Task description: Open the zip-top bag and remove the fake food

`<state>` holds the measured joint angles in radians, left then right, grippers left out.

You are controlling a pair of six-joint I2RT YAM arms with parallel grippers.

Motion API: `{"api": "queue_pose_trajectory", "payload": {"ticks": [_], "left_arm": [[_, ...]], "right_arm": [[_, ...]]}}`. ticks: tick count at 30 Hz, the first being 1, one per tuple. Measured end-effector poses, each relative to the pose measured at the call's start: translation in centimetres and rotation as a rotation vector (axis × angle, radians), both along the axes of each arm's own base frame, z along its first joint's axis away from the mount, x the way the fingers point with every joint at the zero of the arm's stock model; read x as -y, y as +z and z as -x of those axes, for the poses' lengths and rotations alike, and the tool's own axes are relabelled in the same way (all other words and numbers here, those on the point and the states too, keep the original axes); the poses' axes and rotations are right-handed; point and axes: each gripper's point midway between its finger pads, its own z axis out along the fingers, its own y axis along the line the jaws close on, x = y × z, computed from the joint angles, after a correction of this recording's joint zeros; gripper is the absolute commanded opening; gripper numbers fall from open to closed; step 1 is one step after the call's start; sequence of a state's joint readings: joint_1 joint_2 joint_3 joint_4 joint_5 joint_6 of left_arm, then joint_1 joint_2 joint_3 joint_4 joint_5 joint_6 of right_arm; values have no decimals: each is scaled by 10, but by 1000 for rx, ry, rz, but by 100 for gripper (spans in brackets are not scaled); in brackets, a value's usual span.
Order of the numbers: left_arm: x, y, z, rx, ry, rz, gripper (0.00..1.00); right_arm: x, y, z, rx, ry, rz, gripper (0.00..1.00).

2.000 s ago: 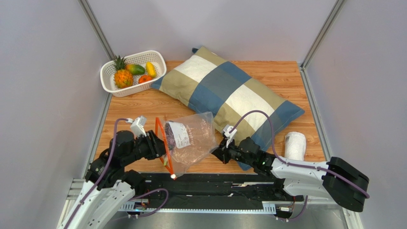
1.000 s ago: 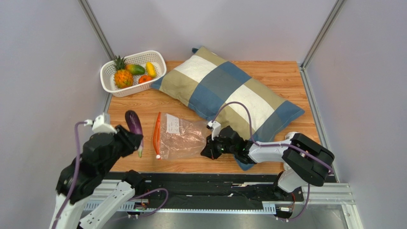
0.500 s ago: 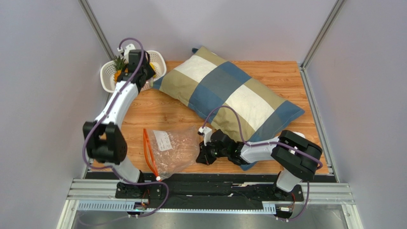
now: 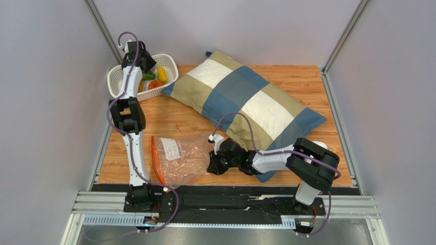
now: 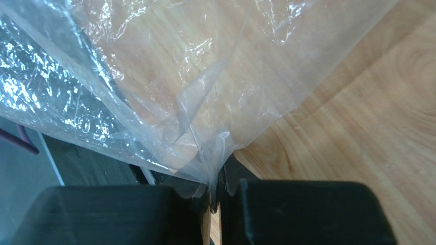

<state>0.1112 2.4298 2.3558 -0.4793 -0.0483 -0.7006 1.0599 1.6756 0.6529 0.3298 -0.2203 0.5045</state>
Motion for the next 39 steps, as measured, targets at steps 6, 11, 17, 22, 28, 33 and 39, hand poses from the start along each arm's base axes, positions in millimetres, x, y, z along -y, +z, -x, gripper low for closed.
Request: {"api": "queue_pose_trajectory", "payload": {"ticks": [6, 11, 17, 22, 28, 33, 39], "left_arm": [[-1, -66, 7, -138, -10, 93, 39], [1, -69, 10, -153, -28, 103, 88], [1, -58, 32, -210, -47, 73, 89], [14, -11, 106, -267, -70, 75, 90], [61, 100, 238, -86, -208, 14, 90], [152, 127, 358, 75, -493, 26, 94], [234, 114, 468, 132, -860, 58, 98]], "right_arm": [[-5, 8, -16, 13, -65, 17, 10], [-9, 14, -29, 6, -101, 26, 12], [-19, 15, -52, -5, -147, 54, 22], [-30, 5, -65, -19, -172, 101, 43], [-48, 14, -84, -15, -222, 114, 88], [-38, 18, -91, -4, -282, 171, 100], [28, 74, -69, 69, -371, 197, 100]]}}
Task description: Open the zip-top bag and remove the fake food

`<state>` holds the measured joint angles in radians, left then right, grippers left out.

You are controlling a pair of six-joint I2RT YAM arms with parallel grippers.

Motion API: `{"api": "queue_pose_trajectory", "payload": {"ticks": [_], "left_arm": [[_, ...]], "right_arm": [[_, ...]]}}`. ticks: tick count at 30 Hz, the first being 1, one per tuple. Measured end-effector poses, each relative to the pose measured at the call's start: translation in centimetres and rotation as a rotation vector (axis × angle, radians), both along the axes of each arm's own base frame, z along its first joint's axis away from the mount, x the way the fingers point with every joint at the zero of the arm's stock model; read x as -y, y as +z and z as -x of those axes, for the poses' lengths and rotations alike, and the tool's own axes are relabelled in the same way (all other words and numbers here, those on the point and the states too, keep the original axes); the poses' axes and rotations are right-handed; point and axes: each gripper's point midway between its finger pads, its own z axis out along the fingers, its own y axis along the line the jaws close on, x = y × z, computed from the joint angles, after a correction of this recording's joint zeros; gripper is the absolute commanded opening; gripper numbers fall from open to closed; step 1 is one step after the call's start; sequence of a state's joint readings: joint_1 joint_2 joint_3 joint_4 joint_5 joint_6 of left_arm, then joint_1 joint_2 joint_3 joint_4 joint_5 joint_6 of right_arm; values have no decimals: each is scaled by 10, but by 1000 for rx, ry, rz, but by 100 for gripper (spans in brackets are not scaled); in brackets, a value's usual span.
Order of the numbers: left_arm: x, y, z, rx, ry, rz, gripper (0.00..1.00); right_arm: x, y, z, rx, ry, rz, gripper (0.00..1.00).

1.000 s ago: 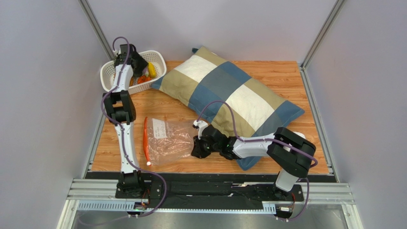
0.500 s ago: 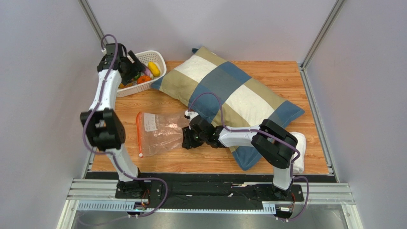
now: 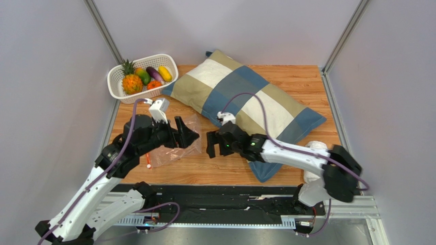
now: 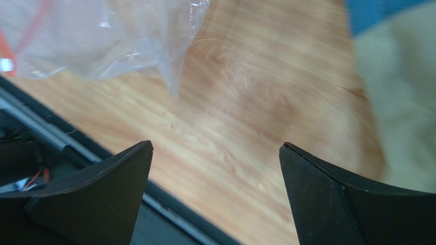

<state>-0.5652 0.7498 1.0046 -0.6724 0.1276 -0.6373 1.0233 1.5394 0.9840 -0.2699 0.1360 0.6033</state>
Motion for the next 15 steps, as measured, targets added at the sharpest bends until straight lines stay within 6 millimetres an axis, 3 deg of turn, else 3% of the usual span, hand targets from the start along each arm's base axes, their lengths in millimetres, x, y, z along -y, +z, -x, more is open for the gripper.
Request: {"api": "queue_pose_trajectory", "payload": {"ticks": [3, 7, 11, 15], "left_arm": [[13, 3, 35, 47, -103, 23, 99], [16, 13, 57, 106, -175, 60, 99], [16, 12, 69, 142, -224, 63, 99], [5, 33, 77, 251, -235, 101, 99]], "right_arm": [[36, 68, 14, 112, -56, -90, 100], [92, 145, 29, 236, -157, -232, 100], [154, 177, 42, 316, -266, -288, 100], [202, 193, 53, 376, -340, -323, 100]]}}
